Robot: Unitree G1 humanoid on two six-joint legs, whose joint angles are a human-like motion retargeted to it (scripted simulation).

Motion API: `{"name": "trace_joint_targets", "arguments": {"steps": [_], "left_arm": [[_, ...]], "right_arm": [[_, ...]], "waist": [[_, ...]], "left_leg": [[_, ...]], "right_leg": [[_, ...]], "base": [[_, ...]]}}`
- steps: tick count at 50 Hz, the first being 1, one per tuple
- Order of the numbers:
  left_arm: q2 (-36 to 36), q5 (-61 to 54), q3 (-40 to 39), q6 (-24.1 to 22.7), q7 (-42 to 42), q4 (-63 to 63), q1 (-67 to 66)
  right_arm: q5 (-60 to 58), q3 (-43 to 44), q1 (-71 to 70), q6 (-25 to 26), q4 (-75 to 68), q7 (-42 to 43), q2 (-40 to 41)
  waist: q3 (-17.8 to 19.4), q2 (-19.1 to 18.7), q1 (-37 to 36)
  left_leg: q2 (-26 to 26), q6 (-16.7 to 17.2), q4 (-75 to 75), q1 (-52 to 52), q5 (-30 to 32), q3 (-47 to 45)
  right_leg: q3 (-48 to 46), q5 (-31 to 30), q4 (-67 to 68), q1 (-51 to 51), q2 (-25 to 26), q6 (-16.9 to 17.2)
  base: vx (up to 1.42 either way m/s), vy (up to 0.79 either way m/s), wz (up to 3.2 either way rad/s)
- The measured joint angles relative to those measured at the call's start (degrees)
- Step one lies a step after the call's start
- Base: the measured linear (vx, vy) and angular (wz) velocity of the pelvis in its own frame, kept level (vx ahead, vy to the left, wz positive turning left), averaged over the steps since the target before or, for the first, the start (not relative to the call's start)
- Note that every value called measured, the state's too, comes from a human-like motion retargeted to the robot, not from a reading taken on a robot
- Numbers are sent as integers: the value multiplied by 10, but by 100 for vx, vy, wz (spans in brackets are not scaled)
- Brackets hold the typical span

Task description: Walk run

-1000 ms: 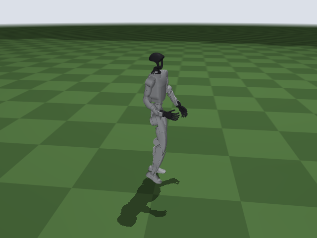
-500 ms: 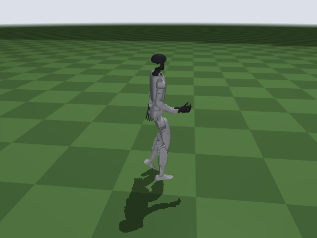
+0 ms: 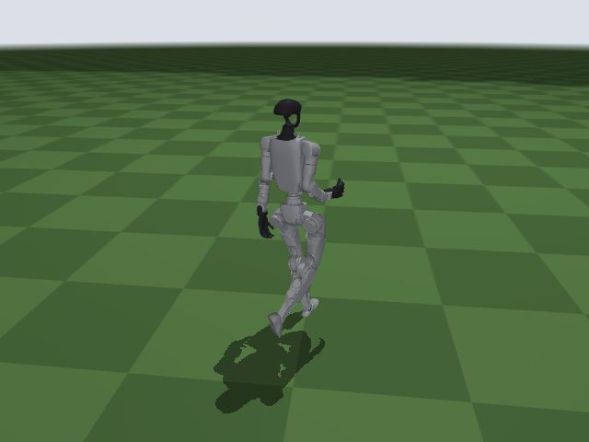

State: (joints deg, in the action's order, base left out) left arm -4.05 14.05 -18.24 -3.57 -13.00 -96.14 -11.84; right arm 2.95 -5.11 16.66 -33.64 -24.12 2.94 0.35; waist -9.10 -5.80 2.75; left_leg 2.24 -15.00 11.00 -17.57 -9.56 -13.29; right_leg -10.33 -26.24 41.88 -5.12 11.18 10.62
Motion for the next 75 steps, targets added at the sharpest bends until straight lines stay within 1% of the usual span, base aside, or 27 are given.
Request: {"name": "trace_joint_targets", "arguments": {"steps": [3, 7, 12, 14, 17, 18, 20, 22, 23, 27, 29, 30, 33, 36, 44, 47, 50, 53, 55, 57, 58, 60, 65, 68, 71, 73, 75], "left_arm": [[16, 40, 47, -36, 18, 85, 80], [16, 89, 105, -67, 55, 191, 182], [-5, 117, 133, -95, 83, 266, 281], [-15, 120, 133, -102, 89, 284, 302], [-32, 123, 123, -111, 93, 294, 310], [-37, 125, 119, -111, 94, 291, 305], [-43, 129, 107, -106, 93, 272, 290], [-43, 139, 103, -97, 89, 228, 269], [-43, 148, 99, -89, 86, 200, 256], [-38, 181, 109, -28, 75, 84, 191], [-37, 189, 109, 3, 69, 36, 163], [-38, 194, 106, 15, 64, 17, 146], [-25, 204, 88, 25, 53, 7, 79], [-10, 190, 72, -1, 58, 16, 5], [7, 168, 22, -15, 40, -10, -123], [12, 156, 4, 20, 26, -13, -149], [18, 142, -6, 44, 6, -13, -160], [21, 142, -16, 41, 0, -13, -153], [17, 139, -14, 29, -3, -13, -132], [10, 130, -1, 23, -4, -13, -90], [3, 126, 12, 23, -4, -13, -62], [-20, 119, 35, 25, 9, -13, 7], [-34, 139, 49, 7, 83, 77, 165], [-39, 132, 50, -31, 90, 166, 229], [-57, 107, 58, -57, 76, 239, 286], [-67, 97, 65, -70, 70, 275, 312], [-81, 91, 71, -85, 71, 296, 332]], "right_arm": [[20, 17, 16, 11, -2, -14, 0], [17, 28, 38, 11, 7, -9, -6], [9, 20, 43, 17, 17, -12, -8], [6, 10, 34, 18, 21, -14, -9], [-1, -10, 16, 17, 27, -22, -16], [-4, -16, 8, 17, 28, -26, -18], [-9, -24, -14, 19, 27, -36, -22], [-15, -23, -21, 19, 32, -44, -23], [-17, -25, -20, 18, 35, -46, -21], [9, -43, -18, 22, 45, -32, -17], [26, -45, -31, 28, 45, -35, -18], [32, -46, -37, 31, 44, -38, -17], [26, -37, -65, 32, 38, -30, -17], [13, -36, -81, 26, 48, -6, -23], [17, -18, -108, 26, 102, 11, -56], [15, -15, -113, 22, 110, 12, -61], [19, -17, -102, 12, 105, 10, -53], [29, -19, -73, 11, 97, 0, -40], [28, -17, -49, 9, 95, -10, -32], [22, -23, -30, 9, 96, -6, -26], [19, -23, -25, 11, 94, -2, -24], [17, -22, -17, 16, 89, 1, -13], [15, 1, 0, 18, 89, 1, -7], [14, 6, 8, 18, 101, -6, -12], [11, 6, 11, 21, 113, -10, -15], [10, 4, 15, 21, 118, -7, -13], [13, -1, 17, 21, 119, -1, -9]], "waist": [[7, -22, 12], [11, -41, 79], [13, 0, 120], [25, 12, 119], [40, 23, 106], [41, 23, 110], [27, 22, 110], [15, 11, 143], [14, 1, 172], [8, -17, 201], [11, -7, 196], [17, -8, 191], [11, 24, 177], [22, 54, 125], [46, 51, 44], [42, 61, 42], [34, 80, 33], [14, 86, 5], [2, 78, 19], [12, 78, 46], [19, 87, 58], [18, 42, 62], [28, 7, 87], [30, -3, 133], [26, 10, 162], [20, 16, 173], [11, 15, 172]], "left_leg": [[5, 0, -10, 41, -7, 55], [28, 0, -24, 89, -8, 182], [82, 0, -24, 156, -24, 272], [91, 0, -30, 197, -30, 281], [98, 6, -37, 253, -26, 264], [95, 17, -36, 266, -18, 263], [93, 50, -35, 275, 18, 244], [83, 100, -8, 280, 85, 265], [73, 131, 18, 281, 133, 286], [28, 283, 203, 219, 353, 236], [13, 300, 330, 161, 396, 178], [-4, 300, 392, 135, 396, 161], [14, 206, 396, 54, 313, 113], [-1, 147, 386, -32, 217, 29], [2, 46, 21, -151, 123, -17], [36, 40, -98, -159, 75, -11], [32, 17, -92, -140, 68, -57], [13, 29, -54, -116, 97, -101], [19, 19, -26, -109, 110, -36], [45, 10, 9, -90, 77, 26], [54, 9, 19, -64, 60, 0], [-3, 22, -7, -15, 49, -15], [0, 40, -42, 77, 19, 31], [15, 45, -65, 129, 6, 71], [43, 50, -74, 179, -16, 97], [51, 60, -77, 212, -32, 111], [48, 78, -79, 239, -42, 113]], "right_leg": [[33, 85, 13, -63, -2, -36], [-29, 165, -79, -123, -114, -101], [-8, 199, -310, -165, -206, -105], [44, 229, -385, -183, -204, -77], [59, 268, -454, -196, -201, 28], [49, 267, -443, -196, -195, 8], [82, 274, -402, -203, -162, -78], [1, 246, -365, -203, -184, -67], [36, 225, -357, -193, -177, -60], [110, 261, -308, -163, -142, -119], [14, 289, -293, -127, -166, -142], [-1, 299, -297, -105, -152, -153], [23, 313, -326, -67, -148, -170], [33, 314, -362, -20, -147, -175], [48, 361, -410, 90, -71, -195], [39, 360, -408, 121, -68, -190], [47, 299, -382, 145, -75, -150], [43, 139, -333, 162, -88, -83], [51, 13, -275, 154, -78, -33], [39, -38, -116, 105, -83, 2], [24, -38, -12, 73, -104, 19], [9, -38, -7, 37, -51, 16], [28, 110, 5, -84, -36, -26], [8, 173, -79, -142, -97, -49], [-17, 180, -216, -176, -168, -58], [-13, 202, -306, -201, -185, -79], [26, 229, -401, -224, -175, -67]], "base": [[80, -2, 233], [71, -18, 317], [77, -40, 183], [79, -39, 48], [81, -39, -27], [87, -49, -13], [85, -42, -1], [104, -49, 131], [105, -56, 171], [102, -57, 97], [82, -44, 22], [76, -51, -9], [84, -54, -1], [72, -38, -83], [92, -30, -30], [101, -22, 6], [120, -18, -40], [135, -9, -78], [125, -7, 34], [118, -11, 105], [110, -15, 106], [107, -16, 59], [93, -11, 91], [105, -22, 144], [97, -30, 91], [91, -32, 55], [94, -37, -1]]}}
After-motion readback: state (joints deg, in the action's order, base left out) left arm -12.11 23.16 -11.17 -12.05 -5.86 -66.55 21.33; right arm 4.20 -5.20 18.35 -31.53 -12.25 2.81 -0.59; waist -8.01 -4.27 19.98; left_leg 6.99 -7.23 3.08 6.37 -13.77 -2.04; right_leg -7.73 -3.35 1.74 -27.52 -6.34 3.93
